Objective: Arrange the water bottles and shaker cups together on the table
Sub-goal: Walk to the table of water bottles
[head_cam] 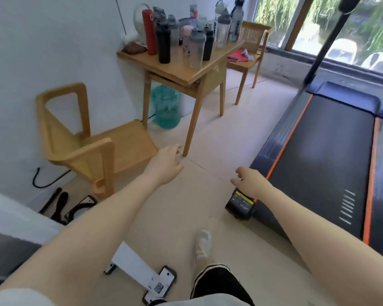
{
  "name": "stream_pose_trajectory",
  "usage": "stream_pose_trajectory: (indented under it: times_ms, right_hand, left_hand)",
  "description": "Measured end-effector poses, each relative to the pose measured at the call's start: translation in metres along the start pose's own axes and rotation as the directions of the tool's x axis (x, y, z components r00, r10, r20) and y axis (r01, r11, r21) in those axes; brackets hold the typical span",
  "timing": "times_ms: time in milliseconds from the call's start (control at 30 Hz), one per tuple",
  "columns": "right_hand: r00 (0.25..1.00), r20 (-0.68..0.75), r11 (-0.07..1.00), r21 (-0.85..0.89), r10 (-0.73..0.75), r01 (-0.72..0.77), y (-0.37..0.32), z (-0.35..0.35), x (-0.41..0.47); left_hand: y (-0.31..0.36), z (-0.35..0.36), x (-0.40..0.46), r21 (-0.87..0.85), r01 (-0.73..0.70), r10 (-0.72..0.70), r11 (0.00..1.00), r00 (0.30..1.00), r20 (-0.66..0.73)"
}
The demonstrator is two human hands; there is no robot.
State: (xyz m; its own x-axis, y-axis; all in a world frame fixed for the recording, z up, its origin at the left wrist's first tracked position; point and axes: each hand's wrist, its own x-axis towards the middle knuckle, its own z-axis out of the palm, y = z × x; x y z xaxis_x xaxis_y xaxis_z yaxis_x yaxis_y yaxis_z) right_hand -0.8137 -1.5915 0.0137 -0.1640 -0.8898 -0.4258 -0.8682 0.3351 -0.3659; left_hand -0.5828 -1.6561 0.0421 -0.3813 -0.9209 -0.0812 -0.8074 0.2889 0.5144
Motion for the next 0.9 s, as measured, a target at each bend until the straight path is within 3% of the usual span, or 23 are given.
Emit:
stream_pose_trajectory:
  times_ms: [267,433,667,833,900]
  right_hand:
    - [0.999,-0.035,1.000,0.000,0.007,-0.007,-0.003,-0.124,0.239]
    - [0.994,-0.103,0.999,-0.023,-0.045,0.043,-0.032,-0.212,0.366]
    - [0.997,-0.058,0.991,-0.125,0.051,-0.058,-0.041,-0.275,0.509]
    - [0.992,-0.033,0.984,-0.131,0.119,-0.123,-0.036,-0.317,0.606]
    - [0.989,-0.023,0.981,-0.130,0.146,-0.147,-0.036,-0.341,0.641]
  left_hand:
    - [0.020,-0.024,0.268,-0.013,-0.058,0.057,0.998,0.998,-0.030]
    - [0.037,-0.069,0.415,0.009,-0.129,0.129,0.992,0.977,-0.172]
    - [0.047,-0.082,0.588,-0.115,-0.142,0.116,0.983,0.972,-0.203]
    - [0.076,-0.103,0.698,-0.220,-0.278,0.212,0.935,0.936,-0.281]
    - [0.093,-0.124,0.738,-0.201,-0.376,0.312,0.905,0.905,-0.288]
